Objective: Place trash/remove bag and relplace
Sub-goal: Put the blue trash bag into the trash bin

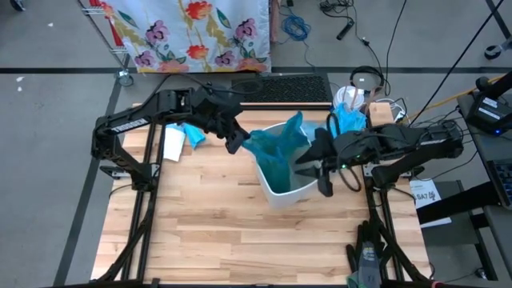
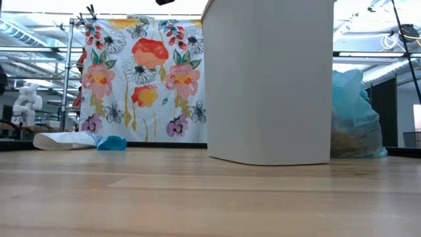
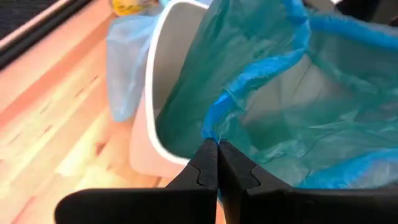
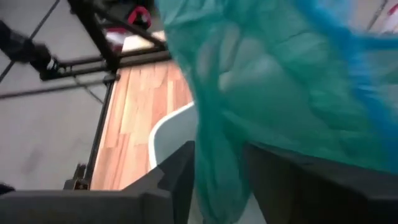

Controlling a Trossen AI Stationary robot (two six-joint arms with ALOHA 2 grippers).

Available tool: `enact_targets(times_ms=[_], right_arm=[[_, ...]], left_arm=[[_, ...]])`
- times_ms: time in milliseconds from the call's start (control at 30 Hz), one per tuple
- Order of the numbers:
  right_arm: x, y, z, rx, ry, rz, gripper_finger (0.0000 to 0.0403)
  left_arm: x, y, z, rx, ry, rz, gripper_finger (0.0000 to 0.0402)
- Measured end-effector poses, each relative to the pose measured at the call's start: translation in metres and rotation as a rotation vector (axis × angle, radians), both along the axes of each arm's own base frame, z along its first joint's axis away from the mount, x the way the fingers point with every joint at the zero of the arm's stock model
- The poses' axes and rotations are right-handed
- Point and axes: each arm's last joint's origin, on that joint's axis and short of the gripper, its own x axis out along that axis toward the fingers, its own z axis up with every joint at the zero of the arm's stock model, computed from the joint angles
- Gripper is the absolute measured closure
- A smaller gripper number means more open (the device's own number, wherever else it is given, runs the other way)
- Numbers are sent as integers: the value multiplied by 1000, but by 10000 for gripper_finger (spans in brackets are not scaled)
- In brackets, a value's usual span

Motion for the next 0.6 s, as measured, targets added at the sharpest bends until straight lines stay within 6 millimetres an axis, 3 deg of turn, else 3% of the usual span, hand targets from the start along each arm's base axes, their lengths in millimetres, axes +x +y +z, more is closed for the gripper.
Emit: enact_targets(times_ms=[267, 467, 533, 600], right_arm=[[-12, -18, 21, 1, -156, -98, 273], [-3, -31, 27, -18, -159, -93, 350], [3, -32, 35, -41, -172, -59, 386], [9, -32, 45, -65, -183, -46, 395]], left_arm=[[0, -15, 2, 56, -4, -26, 401], [1, -19, 3, 62, -13, -38, 401], [2, -20, 4, 64, -27, -39, 401], [3, -20, 5, 66, -43, -38, 401]])
